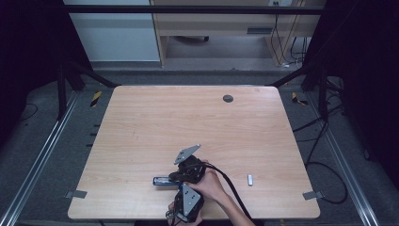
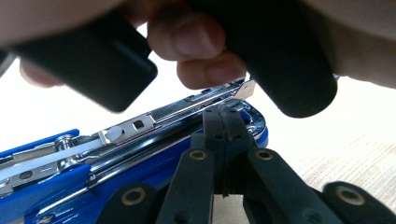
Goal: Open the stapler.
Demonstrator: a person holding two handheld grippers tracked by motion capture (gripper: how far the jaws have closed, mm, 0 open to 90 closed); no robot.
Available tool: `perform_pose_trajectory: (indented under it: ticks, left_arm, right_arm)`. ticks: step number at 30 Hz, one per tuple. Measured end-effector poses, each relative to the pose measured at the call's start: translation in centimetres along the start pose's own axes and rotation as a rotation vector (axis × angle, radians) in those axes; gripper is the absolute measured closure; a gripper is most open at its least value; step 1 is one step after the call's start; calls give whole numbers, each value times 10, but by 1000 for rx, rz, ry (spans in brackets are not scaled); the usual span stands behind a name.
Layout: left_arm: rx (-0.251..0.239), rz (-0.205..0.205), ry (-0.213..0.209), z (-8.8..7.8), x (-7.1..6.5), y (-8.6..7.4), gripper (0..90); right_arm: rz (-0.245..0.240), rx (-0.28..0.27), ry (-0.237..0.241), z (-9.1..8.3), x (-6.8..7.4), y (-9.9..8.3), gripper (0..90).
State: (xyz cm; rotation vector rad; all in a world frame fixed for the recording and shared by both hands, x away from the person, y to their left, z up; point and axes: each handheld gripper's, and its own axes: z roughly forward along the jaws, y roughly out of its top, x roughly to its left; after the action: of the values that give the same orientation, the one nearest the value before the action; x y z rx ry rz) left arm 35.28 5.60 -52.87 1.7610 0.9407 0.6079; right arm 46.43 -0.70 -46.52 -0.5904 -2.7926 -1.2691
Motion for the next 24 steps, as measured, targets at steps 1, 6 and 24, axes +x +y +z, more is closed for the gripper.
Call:
perform_pose_trajectory:
  ticks: [1, 6, 24]
  left_arm:
    - [0, 0, 1, 0, 0, 0, 900]
    - [2, -8, -6, 0, 1, 0, 900]
    - [40, 0, -42, -6, 11, 11, 739]
  right_arm:
    - [1, 2, -7, -2, 0, 0, 900]
    - [10, -31, -26, -10, -2, -1, 886]
    - [93, -225, -263, -77, -25, -23, 689]
